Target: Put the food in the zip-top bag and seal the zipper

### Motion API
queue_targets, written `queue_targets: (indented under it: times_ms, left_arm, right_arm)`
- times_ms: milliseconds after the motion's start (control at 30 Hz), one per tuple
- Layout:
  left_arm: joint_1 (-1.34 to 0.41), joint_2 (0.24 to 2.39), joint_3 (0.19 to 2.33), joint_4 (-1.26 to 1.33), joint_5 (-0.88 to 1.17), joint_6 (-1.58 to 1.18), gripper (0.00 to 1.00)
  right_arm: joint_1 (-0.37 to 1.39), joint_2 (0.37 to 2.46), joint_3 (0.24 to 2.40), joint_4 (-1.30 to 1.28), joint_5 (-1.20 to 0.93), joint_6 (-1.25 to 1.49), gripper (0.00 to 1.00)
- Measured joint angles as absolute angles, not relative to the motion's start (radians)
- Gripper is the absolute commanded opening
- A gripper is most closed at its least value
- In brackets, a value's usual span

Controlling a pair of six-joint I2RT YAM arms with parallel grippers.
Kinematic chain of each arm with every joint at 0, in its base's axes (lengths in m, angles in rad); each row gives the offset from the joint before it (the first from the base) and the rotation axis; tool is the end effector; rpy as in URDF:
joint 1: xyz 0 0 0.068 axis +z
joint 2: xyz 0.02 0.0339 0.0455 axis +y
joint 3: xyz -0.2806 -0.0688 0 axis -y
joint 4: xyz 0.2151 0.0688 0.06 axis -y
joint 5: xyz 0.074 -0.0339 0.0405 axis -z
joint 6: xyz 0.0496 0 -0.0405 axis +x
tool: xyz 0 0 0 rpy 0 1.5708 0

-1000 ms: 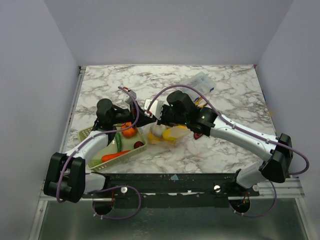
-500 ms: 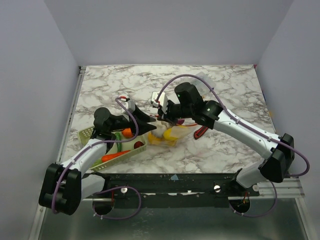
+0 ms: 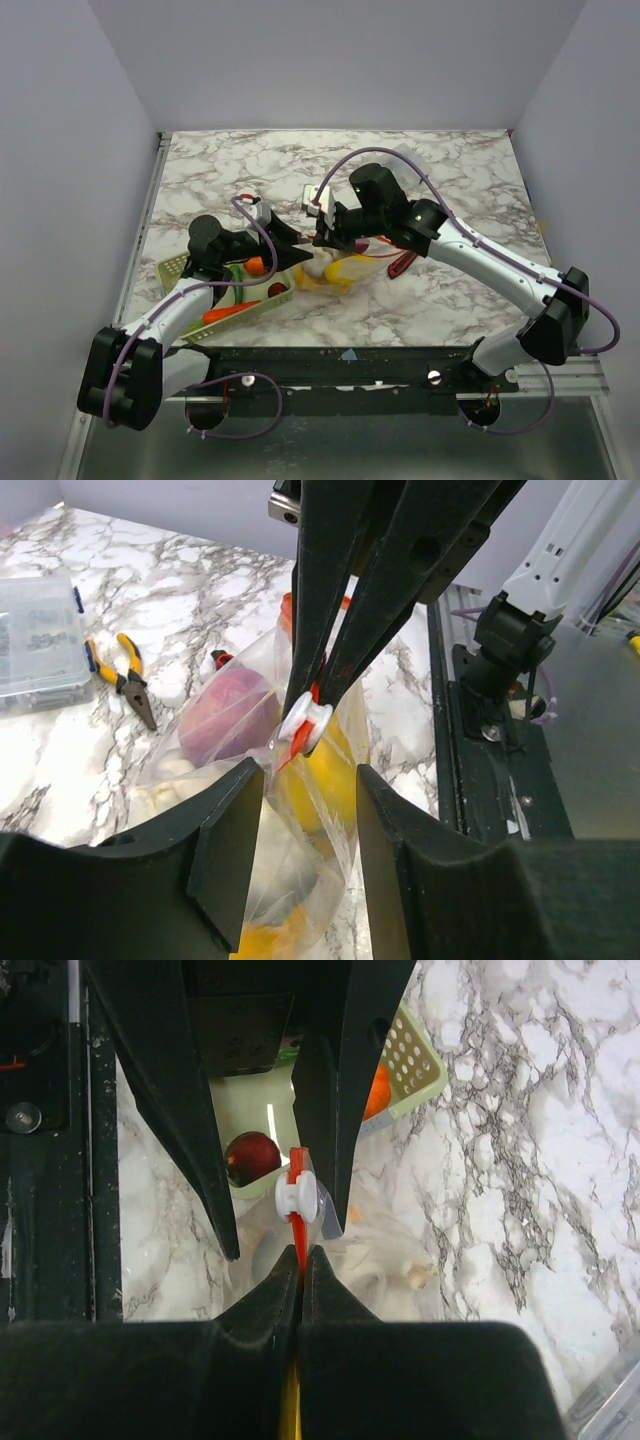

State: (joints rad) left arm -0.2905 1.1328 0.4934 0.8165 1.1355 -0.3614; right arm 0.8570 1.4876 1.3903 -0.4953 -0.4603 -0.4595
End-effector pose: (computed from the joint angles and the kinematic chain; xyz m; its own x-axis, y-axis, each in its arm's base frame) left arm 0.1815 -0.1012 0.3041 -0.1872 -0.0997 -0.9773 0.9726 0.1209 -0.1986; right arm 0.1895 0.2524 0.3658 0.0796 -0.5150 -0.8535 -0.9854 0.0889 -0.1455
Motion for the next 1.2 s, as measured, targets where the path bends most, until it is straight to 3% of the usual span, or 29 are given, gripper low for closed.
queue_targets:
  times_ms: [333,400,467,533,700,800,1067,1200]
  left_arm:
    - [-0.29,1.077,0.493,0.743,1.129,-0.283,0.43]
    - [-0.29,1.077,0.493,0.736,1.126,-0.278,0.37]
    - [-0.29,1.077,0.493,0.736,1.126,-0.277,0.23]
    - [-0.29,1.079,0.493,0.736,1.123,-0.276,0.12]
    - [-0.29,1.086,0.493,0.734,1.111,-0.273,0.01]
    - [-0.29,1.092,0.493,0.731,1.112,-0.273,0.0]
    - [-0.29,1.116,0.505,0.731,1.129,-0.279,0.0]
    - [-0.29,1.133,0.514,0.744,1.143,-0.304,0.0]
  right_arm:
    - [0.857,1.494,1.402,-0.519,-0.48,-0.46,0.0]
    - [0.857,1.497,1.405,-0.522,-0.485,-0.46,0.0]
    - [0.857,1.498,1.407,-0.525,-0.488,-0.46,0.01]
    - [0.857,1.503,1.412,-0.53,-0.491,-0.46,0.07]
    - [0.857,1.518,1.436,-0.545,-0.492,-0.453,0.34]
    - [0.857,1.52,1.449,-0.544,-0.491,-0.442,0.41]
    - [0.86,1.515,1.456,-0.525,-0.488,-0.422,0.42]
    - [0.875,1.515,1.456,-0.525,-0.484,-0.422,0.47]
